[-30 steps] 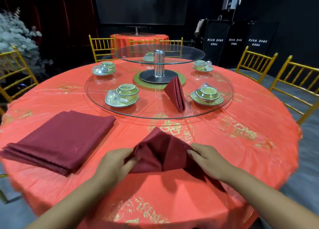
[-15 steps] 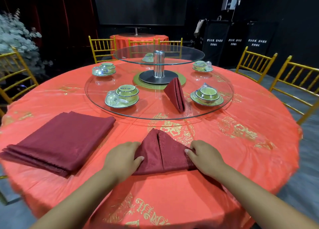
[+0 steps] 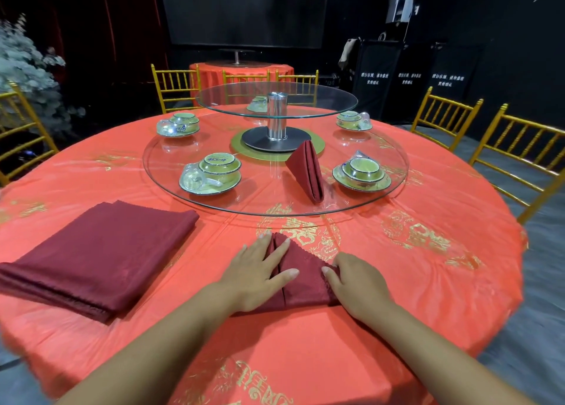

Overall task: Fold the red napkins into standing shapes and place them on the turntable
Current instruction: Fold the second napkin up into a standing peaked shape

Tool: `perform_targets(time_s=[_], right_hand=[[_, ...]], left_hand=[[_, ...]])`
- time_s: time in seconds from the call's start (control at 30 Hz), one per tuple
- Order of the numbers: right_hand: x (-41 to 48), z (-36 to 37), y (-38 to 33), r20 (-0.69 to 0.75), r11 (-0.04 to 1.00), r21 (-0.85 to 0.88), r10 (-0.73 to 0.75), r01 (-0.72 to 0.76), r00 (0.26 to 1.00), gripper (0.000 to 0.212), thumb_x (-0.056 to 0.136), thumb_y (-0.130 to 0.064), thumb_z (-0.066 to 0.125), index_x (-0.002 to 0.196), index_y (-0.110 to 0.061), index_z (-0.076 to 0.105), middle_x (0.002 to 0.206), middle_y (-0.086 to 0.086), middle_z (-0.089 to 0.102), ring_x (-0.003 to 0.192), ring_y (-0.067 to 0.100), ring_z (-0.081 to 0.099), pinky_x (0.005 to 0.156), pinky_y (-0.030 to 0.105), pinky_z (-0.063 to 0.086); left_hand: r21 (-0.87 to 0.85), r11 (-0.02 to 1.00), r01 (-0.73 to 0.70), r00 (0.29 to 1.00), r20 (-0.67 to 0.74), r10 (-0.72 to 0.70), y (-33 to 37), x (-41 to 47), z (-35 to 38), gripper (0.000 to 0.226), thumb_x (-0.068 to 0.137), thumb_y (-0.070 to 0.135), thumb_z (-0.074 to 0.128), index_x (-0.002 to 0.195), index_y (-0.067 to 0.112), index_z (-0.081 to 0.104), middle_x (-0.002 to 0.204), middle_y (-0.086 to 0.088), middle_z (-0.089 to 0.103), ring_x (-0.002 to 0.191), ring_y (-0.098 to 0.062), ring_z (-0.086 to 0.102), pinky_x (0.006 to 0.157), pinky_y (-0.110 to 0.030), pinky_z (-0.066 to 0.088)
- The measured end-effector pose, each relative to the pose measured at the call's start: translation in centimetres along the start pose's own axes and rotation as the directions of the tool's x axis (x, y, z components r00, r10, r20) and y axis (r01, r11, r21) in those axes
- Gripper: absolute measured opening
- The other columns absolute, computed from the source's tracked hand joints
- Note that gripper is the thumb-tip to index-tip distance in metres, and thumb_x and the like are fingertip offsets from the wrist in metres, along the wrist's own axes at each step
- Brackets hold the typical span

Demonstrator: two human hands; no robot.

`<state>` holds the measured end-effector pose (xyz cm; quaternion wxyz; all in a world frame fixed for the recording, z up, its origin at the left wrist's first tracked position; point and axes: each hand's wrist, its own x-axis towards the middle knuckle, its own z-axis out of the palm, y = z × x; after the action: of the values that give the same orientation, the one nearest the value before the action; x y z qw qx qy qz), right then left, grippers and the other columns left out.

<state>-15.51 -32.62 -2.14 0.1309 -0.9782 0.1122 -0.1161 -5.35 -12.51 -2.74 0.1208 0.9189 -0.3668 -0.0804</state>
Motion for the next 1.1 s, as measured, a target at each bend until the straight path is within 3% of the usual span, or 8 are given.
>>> perform_targets(time_s=[0.17, 0.5, 0.7, 0.77, 1.0, 1.1], right_hand=[[0.4, 0.2, -0.1, 0.002, 0.998, -0.059, 0.016, -0.016, 1.000, 0.030, 0.098, -0.044, 0.037, 0.094, -0.017, 0.049, 0.096, 0.002, 0.061, 0.090, 0.026, 0.058, 0.068, 0.035, 0.036], [0.8, 0.5, 0.1, 0.012, 0.998, -0.057, 0.001, 0.000, 1.000, 0.026, 0.098, -0.044, 0.037, 0.088, -0.020, 0.042, 0.092, 0.000, 0.059, 0.084, 0.024, 0.056, 0.063, 0.033, 0.033], [0.8, 0.9, 0.3, -0.010, 0.998, -0.060, -0.012, 0.011, 1.000, 0.027, 0.096, -0.046, 0.039, 0.086, -0.020, 0.041, 0.089, -0.001, 0.058, 0.082, 0.023, 0.056, 0.061, 0.033, 0.032], [0.8, 1.0, 0.3, -0.020, 0.998, -0.062, -0.012, 0.010, 1.000, 0.027, 0.096, -0.046, 0.040, 0.087, -0.020, 0.042, 0.090, 0.000, 0.059, 0.084, 0.024, 0.057, 0.061, 0.033, 0.033], [0.8, 0.9, 0.2, -0.032, 0.997, -0.080, 0.003, -0.006, 0.999, 0.027, 0.095, -0.046, 0.044, 0.090, -0.020, 0.045, 0.095, 0.000, 0.060, 0.087, 0.023, 0.056, 0.063, 0.033, 0.034], [0.6, 0.7, -0.3, -0.068, 0.986, -0.164, -0.037, 0.026, 0.997, 0.029, 0.095, -0.043, 0.044, 0.106, -0.018, 0.053, 0.106, 0.000, 0.057, 0.101, 0.023, 0.052, 0.079, 0.035, 0.038]], left_hand=[[0.049, 0.999, 0.003, 1.000, 0.015, -0.004, -0.4, 1.0, 0.6, 0.074, 0.087, 0.074, 0.016, 0.149, 0.041, -0.006, 0.159, -0.001, -0.018, 0.145, -0.013, -0.020, 0.116, -0.038, -0.010], [0.151, 0.988, 0.019, 0.999, 0.043, -0.026, -0.6, 1.4, 1.0, 0.077, 0.084, 0.078, 0.013, 0.149, 0.042, -0.007, 0.159, 0.000, -0.020, 0.145, -0.013, -0.020, 0.118, -0.045, -0.008], [0.249, 0.968, -0.021, 0.998, -0.046, 0.033, -0.4, 1.1, 1.4, 0.100, 0.066, 0.084, -0.015, 0.151, 0.031, -0.008, 0.153, 0.007, -0.033, 0.139, -0.009, -0.032, 0.116, -0.048, -0.013], [0.273, 0.960, -0.053, 0.997, -0.038, 0.066, -0.4, 1.2, 1.4, 0.104, 0.066, 0.082, -0.018, 0.152, 0.025, -0.008, 0.155, 0.009, -0.027, 0.139, -0.008, -0.030, 0.116, -0.047, -0.014], [0.193, 0.980, -0.043, 0.998, 0.049, 0.034, -0.5, 1.4, 1.3, 0.116, 0.056, 0.095, -0.005, 0.151, 0.028, -0.011, 0.157, 0.013, -0.020, 0.142, -0.004, -0.023, 0.118, -0.046, -0.008], [0.201, 0.979, -0.042, 0.997, 0.069, 0.028, -0.5, 1.4, 1.3, 0.124, 0.050, 0.100, 0.002, 0.150, 0.028, -0.013, 0.156, 0.014, -0.021, 0.141, -0.003, -0.024, 0.118, -0.046, -0.009]])
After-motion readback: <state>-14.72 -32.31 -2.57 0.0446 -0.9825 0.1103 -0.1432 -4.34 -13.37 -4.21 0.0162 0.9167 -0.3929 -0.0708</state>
